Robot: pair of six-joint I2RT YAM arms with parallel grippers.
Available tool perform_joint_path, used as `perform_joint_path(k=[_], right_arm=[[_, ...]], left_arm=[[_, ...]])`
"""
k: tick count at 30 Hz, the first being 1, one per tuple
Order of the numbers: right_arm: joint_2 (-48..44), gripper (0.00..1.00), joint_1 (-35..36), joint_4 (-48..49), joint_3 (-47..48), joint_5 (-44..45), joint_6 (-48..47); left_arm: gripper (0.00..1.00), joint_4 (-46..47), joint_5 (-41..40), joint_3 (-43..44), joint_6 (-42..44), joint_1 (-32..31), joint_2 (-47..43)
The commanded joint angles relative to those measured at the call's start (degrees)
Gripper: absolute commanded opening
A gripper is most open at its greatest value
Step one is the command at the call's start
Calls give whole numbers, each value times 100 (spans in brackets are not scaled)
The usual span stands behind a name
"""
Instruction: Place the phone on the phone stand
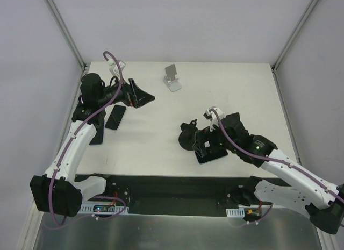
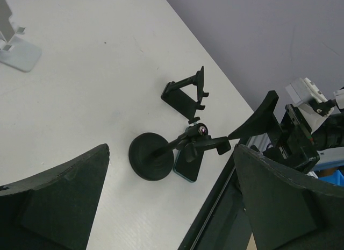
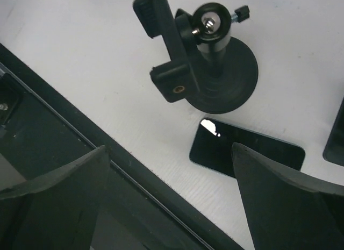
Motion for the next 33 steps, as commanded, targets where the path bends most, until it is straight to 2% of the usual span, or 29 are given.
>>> perform_joint_path(k=[1,3,4,7,12,14,20,28,30,31,33], right_arm=[[-82,98,30,894,-15,-428,296],[67,99,-40,1000,107,-278,578],[172,94,-93,1000,178,-259,1006],[559,90,-313,1184,205,-583,1955],[569,90,-558,2326,-619,-822,3135],[421,87,-664,2799,-875,-839,3600],[226,79,-1007,3653,-1421,-1085,4226],[454,77,-1315,4428,-1711,-1542,4859],[533,70,-1332,4691,-1807,-1612,4938],[551,51,-1333,4805,-1843,-1639,4973],[639,37,-1333,4955,-1878,-1709,5009]], left_arm=[[98,110,258,234,-103,-56,-110],[98,110,249,226,-76,-82,-84],[98,110,241,226,-59,-91,-57],[97,110,249,217,-85,-144,66],[97,110,285,226,-120,-232,189],[97,110,249,208,-85,-276,180],[97,110,276,217,-103,-363,224],[97,110,205,182,-15,-443,180],[97,110,223,190,-24,-469,180],[97,110,232,190,-24,-478,189],[97,102,197,191,-6,-495,154]])
